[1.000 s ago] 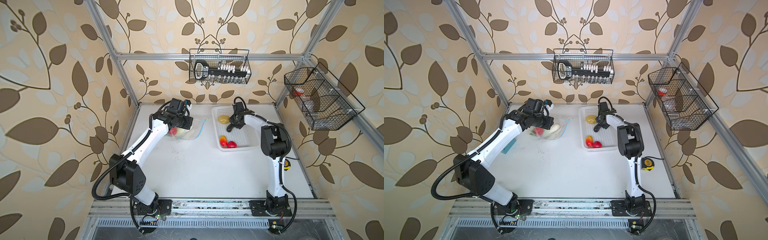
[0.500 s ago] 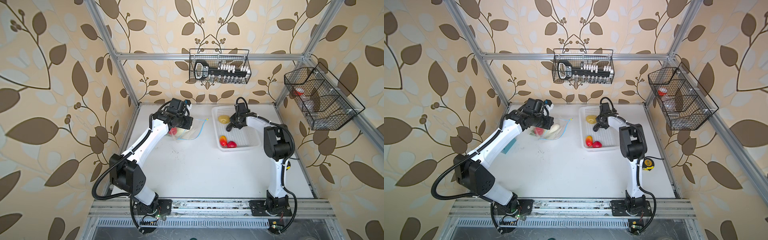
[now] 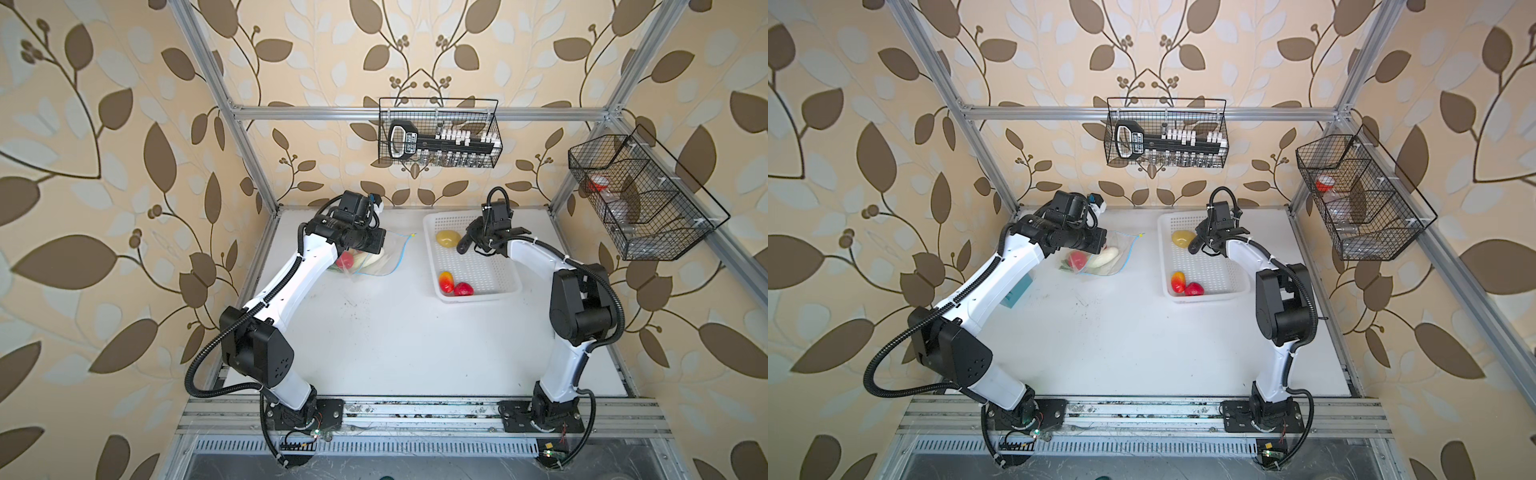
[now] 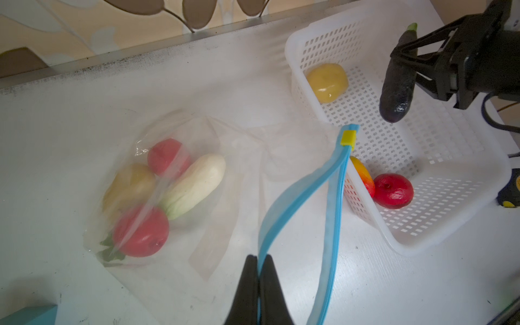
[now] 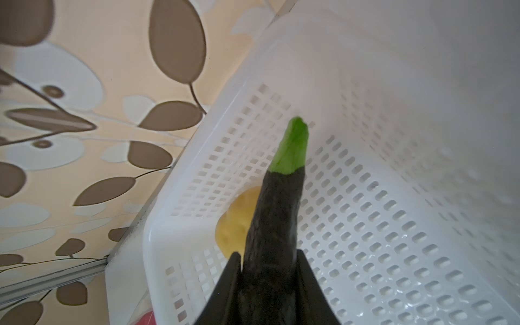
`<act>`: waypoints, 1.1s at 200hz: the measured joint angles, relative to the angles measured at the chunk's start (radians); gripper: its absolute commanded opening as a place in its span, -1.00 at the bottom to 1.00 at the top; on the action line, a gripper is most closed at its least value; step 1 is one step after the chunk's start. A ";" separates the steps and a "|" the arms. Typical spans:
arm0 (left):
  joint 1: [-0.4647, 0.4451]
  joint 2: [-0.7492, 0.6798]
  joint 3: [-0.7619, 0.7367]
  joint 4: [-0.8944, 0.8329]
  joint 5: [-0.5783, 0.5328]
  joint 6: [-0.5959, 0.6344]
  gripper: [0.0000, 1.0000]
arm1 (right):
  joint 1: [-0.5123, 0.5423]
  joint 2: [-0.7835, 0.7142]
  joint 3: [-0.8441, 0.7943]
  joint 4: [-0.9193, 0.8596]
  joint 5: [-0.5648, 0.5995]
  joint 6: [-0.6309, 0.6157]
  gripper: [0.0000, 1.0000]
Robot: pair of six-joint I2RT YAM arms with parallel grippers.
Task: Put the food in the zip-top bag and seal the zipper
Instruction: 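Close the right gripper on the dark eggplant, then lift the eggplant with the right gripper and carry it toward the bag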
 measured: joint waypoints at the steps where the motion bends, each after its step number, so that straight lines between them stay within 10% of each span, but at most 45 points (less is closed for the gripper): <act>1: 0.000 0.000 0.001 -0.001 0.000 0.001 -1.00 | 0.000 -0.001 -0.001 0.001 0.000 0.000 -0.64; 220: 0.000 0.069 0.094 -0.078 -0.014 0.043 -1.00 | 0.163 -0.326 -0.314 0.424 0.046 -0.073 -0.72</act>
